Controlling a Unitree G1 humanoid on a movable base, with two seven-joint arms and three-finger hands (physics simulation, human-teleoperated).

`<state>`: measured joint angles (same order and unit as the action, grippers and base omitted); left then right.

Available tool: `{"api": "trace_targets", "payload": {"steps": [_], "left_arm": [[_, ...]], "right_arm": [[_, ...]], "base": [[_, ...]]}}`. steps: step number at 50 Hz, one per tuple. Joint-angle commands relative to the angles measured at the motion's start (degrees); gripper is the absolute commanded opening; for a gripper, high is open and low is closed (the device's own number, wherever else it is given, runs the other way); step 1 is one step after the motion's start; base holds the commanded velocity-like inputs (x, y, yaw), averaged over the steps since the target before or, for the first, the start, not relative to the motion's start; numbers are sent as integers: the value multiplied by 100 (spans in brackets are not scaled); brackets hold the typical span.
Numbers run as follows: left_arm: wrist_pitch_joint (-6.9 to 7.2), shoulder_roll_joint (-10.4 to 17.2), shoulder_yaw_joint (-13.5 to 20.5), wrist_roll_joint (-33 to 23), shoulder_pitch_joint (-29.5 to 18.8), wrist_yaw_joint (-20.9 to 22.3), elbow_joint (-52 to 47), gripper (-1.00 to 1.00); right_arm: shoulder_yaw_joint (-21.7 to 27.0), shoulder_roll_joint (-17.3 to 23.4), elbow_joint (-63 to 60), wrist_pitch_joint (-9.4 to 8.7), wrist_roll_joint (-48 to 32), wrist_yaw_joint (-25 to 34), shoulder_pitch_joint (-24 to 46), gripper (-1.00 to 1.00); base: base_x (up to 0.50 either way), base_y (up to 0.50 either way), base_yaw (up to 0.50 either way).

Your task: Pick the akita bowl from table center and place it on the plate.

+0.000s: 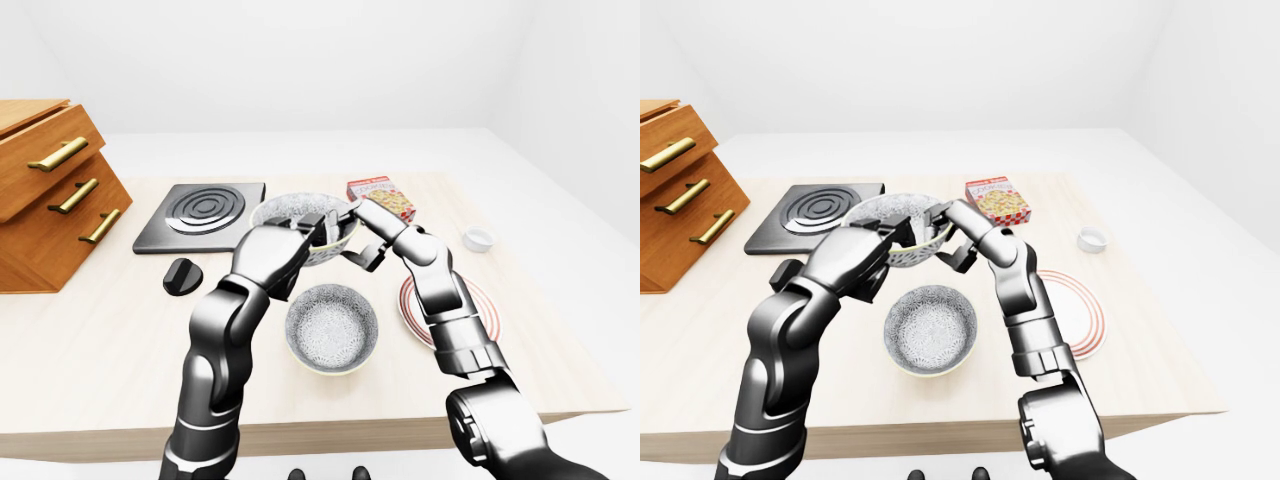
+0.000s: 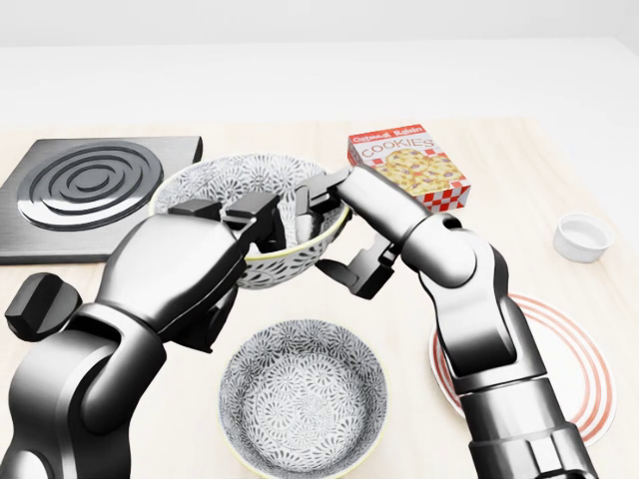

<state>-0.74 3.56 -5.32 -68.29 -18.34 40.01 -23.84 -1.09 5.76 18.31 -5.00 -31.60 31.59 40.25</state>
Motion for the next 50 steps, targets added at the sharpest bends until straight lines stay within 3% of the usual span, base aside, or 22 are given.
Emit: {"api": "trace_targets", "payload": {"steps": [1,15,17,18,19,37,50], "left_arm": [[-131,23,190,-122,-187,-1,37,-100],[-108,121,268,1,-246,-1,173,-100],[-41,79,249,-22,-230,-1,107,-43],[-27,77,246,-30,-228,-1,98,68],[-14,75,242,-38,-223,-1,90,100],[63,213,375,126,-460,-1,262,100],[-20,858,811,711,-1178,-1,1381,100]], "right_arm": [[-41,-44,12,0,176,73,-45,-100],[-41,-45,116,0,188,-16,-19,-100],[-36,-44,113,0,197,-20,-26,-100],[-35,-43,117,0,199,-22,-25,-100],[-34,-42,126,0,201,-28,-22,-100],[-24,-14,72,0,189,-6,-75,-100],[173,308,-90,0,209,31,-228,-100]], "base": [[0,0,0],[0,0,0],[0,0,0],[0,0,0],[0,0,0],[0,0,0],[0,0,0]]}}
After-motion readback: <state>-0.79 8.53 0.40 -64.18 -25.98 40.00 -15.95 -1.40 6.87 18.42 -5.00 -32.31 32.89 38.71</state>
